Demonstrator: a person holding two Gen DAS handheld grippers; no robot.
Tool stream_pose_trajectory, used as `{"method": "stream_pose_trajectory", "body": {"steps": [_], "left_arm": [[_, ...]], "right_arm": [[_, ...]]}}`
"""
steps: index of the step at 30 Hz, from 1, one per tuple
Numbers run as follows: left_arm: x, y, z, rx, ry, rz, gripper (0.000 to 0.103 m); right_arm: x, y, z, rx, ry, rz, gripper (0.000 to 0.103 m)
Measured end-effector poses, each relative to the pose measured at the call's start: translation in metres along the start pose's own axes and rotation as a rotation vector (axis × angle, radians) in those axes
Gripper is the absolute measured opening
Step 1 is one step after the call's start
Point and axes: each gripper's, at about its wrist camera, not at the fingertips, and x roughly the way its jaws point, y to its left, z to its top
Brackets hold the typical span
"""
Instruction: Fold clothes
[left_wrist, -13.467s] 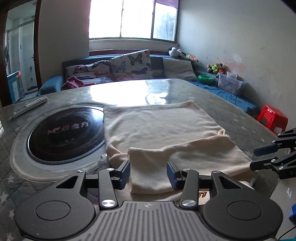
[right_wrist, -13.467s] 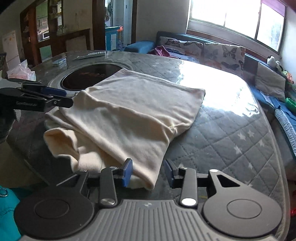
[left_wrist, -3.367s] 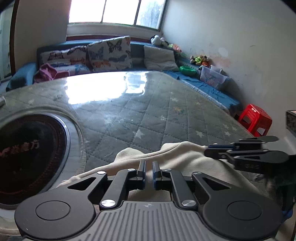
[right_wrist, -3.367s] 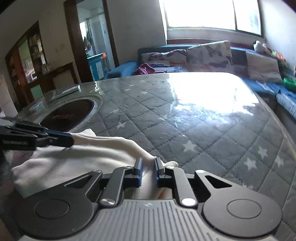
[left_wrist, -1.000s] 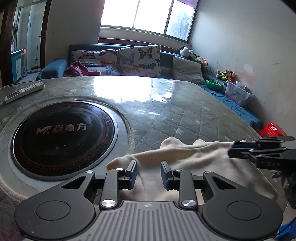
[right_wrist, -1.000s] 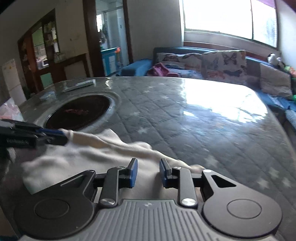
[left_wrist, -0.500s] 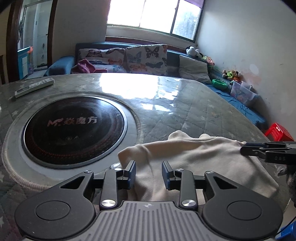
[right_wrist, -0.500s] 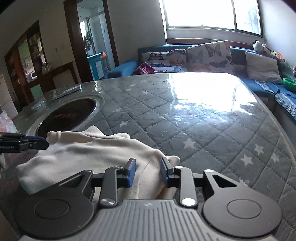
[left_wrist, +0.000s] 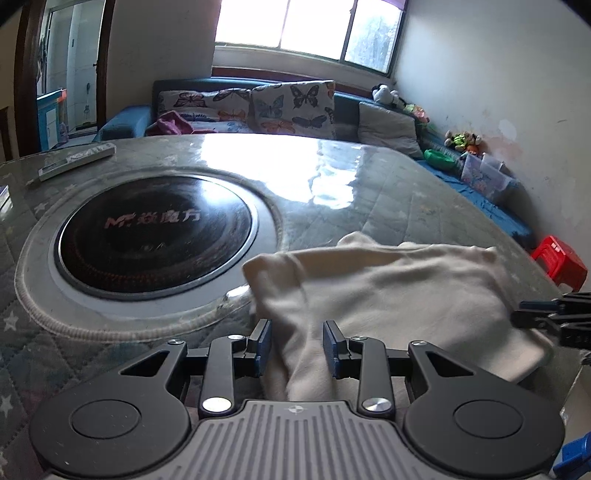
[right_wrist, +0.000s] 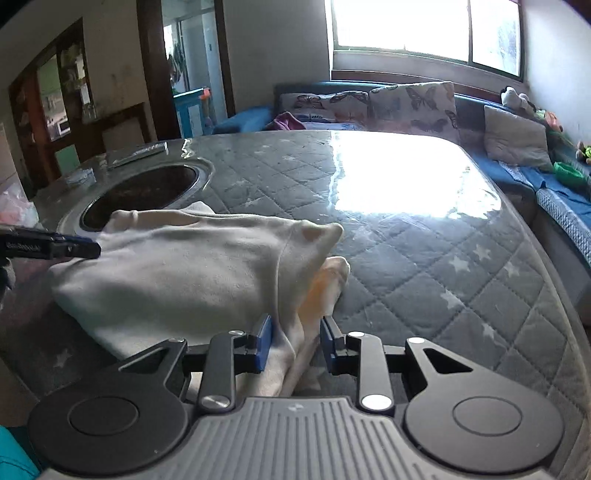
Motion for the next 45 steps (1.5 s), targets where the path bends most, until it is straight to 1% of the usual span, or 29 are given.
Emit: {"method": "stream_pose_trajectory", "body": {"steps": [6,14,16,18,21,22,25,28,29,33,36,37,40,41,43,45], "left_arm": [[-0.005,0.006,-0.003,-0.024,-0.007,0.013,0.034],[-0.005,0.009,-0.007,-0.039,-0.001,0.023,0.035],[-0.004,0.009,-0.007,-0.042,0.000,0.024,0.035],[-0.003,0.009,-0.007,-0.045,0.000,0.024,0.035],[-0.002,0.011,-0.007,-0.054,0.003,0.020,0.036],[-0.002,0.012,-0.007,-0.061,0.006,0.018,0.036],[-0.005,0.012,-0.005,-0.068,0.006,0.015,0.036],[-0.008,0.012,-0.004,-0.072,0.003,0.014,0.037],[-0.010,0.013,-0.004,-0.075,0.002,0.010,0.037],[-0.012,0.014,-0.005,-0.080,0.008,0.026,0.047],[-0.013,0.015,-0.007,-0.085,0.014,0.031,0.051],[-0.013,0.015,-0.007,-0.085,0.015,0.036,0.054],[-0.014,0.016,-0.009,-0.084,0.018,0.049,0.059],[-0.014,0.016,-0.009,-0.084,0.019,0.054,0.060],[-0.015,0.017,-0.011,-0.084,0.020,0.063,0.065],[-0.017,0.017,-0.012,-0.083,0.018,0.073,0.067]], "right_arm": [[-0.012,0.003,0.012,-0.020,-0.073,0.010,0.028],[0.013,0.013,0.026,-0.030,-0.108,0.050,0.028],[0.019,0.013,0.030,-0.033,-0.110,0.052,0.028],[0.028,0.010,0.032,-0.034,-0.101,0.035,0.027],[0.045,-0.003,0.028,0.022,-0.046,0.030,0.024],[0.047,-0.006,0.027,0.037,-0.043,0.039,0.024],[0.042,-0.001,0.029,0.002,-0.049,0.041,0.024],[0.034,0.008,0.033,-0.048,-0.055,0.040,0.027],[0.032,0.012,0.034,-0.064,-0.056,0.046,0.027],[0.021,0.028,0.038,-0.126,-0.062,0.079,0.028],[0.017,0.043,0.036,-0.172,-0.055,0.113,0.031],[0.015,0.049,0.035,-0.188,-0.052,0.125,0.034],[0.012,0.065,0.031,-0.235,-0.044,0.161,0.036],[0.012,0.071,0.030,-0.252,-0.040,0.175,0.038],[0.013,0.082,0.027,-0.285,-0.034,0.201,0.041],[0.015,0.092,0.025,-0.315,-0.028,0.218,0.041]]}}
